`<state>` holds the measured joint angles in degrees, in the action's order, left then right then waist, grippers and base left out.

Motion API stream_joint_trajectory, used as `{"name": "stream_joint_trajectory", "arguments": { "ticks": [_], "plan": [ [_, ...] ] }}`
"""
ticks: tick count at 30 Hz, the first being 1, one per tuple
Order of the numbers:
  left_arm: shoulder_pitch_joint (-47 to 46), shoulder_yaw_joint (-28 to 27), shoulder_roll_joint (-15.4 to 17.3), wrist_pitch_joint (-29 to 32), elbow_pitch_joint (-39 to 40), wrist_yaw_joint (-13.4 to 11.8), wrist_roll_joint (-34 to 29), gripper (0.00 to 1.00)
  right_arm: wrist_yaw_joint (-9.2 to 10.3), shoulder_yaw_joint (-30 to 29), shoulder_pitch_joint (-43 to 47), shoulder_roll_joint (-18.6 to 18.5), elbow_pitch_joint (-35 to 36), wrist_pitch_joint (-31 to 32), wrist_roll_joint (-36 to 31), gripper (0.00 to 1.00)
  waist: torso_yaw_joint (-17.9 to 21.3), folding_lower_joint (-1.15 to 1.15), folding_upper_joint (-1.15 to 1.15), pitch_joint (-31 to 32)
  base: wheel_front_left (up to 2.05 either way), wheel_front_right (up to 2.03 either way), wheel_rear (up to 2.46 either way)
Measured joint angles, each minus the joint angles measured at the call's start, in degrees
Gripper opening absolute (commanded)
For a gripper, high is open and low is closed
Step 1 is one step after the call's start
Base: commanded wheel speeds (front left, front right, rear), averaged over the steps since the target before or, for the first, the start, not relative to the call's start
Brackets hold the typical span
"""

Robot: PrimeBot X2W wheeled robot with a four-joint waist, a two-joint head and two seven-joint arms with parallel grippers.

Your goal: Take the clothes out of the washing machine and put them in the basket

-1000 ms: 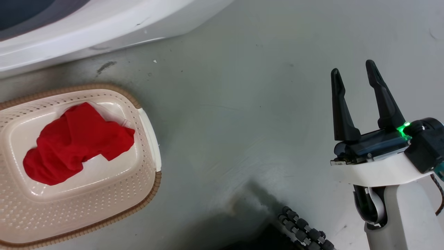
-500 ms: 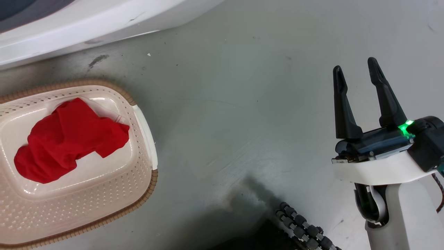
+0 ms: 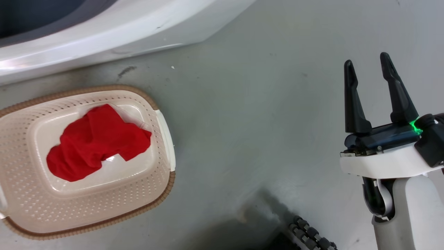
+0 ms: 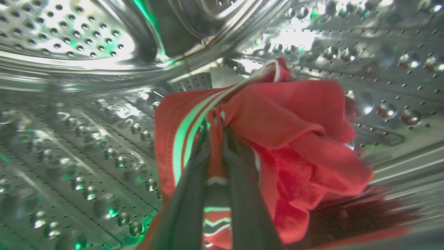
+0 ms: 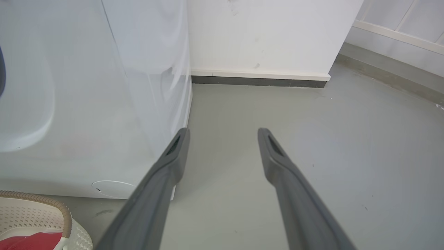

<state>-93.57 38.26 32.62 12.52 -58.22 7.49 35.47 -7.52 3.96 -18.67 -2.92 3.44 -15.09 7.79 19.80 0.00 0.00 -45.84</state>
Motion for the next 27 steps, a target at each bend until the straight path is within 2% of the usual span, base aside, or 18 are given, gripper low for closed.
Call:
{"name": "stream_joint_trajectory", "arguments": {
  "ticks": [13,17,24,27],
  "plan": [
    [11.72,-0.02,-6.05,-18.62,-3.03,0.01,3.16,0.00,0.00,-3.86,1.89,0.03,-1.55,0.00,-3.97,1.00,-5.03,0.00,0.00,9.72,0.00,0.00,0.00],
    [16.40,0.79,-6.78,-23.51,-3.14,0.01,3.22,0.00,0.00,-4.75,3.00,0.01,-2.18,0.00,-4.74,1.00,-6.73,0.00,0.00,13.38,0.00,0.00,0.00],
    [23.85,0.90,-8.25,-27.26,-1.16,-0.08,3.00,0.00,0.00,-5.57,5.34,0.01,-3.38,0.00,-5.79,1.00,-9.51,0.00,0.00,19.83,0.00,0.00,0.00],
    [27.22,-0.19,-8.49,-27.40,2.38,-1.16,2.46,0.00,0.00,-5.88,6.31,0.01,-3.83,0.00,-5.88,1.00,-10.55,0.00,0.00,22.49,0.00,0.00,0.00]
  ]
}}
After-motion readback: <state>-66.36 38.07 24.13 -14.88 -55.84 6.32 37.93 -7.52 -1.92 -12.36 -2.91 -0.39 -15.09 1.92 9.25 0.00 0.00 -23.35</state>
